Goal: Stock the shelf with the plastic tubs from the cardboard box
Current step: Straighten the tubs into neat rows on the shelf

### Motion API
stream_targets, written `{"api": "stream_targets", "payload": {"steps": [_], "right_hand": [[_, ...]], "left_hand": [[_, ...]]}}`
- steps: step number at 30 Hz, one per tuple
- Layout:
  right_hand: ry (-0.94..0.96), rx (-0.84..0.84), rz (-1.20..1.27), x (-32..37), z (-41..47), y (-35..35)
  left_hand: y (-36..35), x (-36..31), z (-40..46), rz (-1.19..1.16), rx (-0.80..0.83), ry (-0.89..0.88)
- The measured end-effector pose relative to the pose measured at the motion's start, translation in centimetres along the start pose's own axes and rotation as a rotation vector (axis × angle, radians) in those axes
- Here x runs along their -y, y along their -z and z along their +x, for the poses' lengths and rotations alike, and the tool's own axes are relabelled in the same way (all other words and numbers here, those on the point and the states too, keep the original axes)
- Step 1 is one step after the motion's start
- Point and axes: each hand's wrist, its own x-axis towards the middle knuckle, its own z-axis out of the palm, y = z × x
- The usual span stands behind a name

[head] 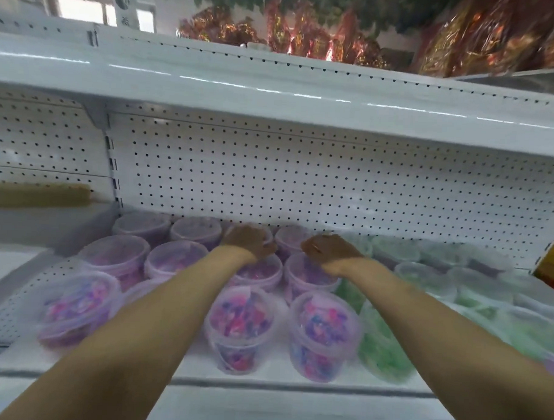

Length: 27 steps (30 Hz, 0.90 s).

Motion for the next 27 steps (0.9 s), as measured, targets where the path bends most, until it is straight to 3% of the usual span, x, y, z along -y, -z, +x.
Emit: {"api": "stream_targets", "payload": {"steps": [4, 14, 21, 27], "right_hand": [[0.011, 0.018, 0.122, -0.3, 1.5, -0.6], [0.133, -0.010, 0.025, 0.3, 3.4, -1.6], [0.110, -0.027, 0.014, 0.4, 0.6, 0.4], [0.024, -0.006, -0.098, 0.5, -2.5, -0.7]], "left_hand": [[-0.7, -0.1, 0.9, -0.038, 0.005, 0.067], [0.4, 0.8, -0.7, -0.040, 0.046, 0.023], [2.7, -0.3, -3.6, -0.094, 0.060, -0.067], [3.3, -1.3, -6.5, -0.004, 0.170, -0.091]]}}
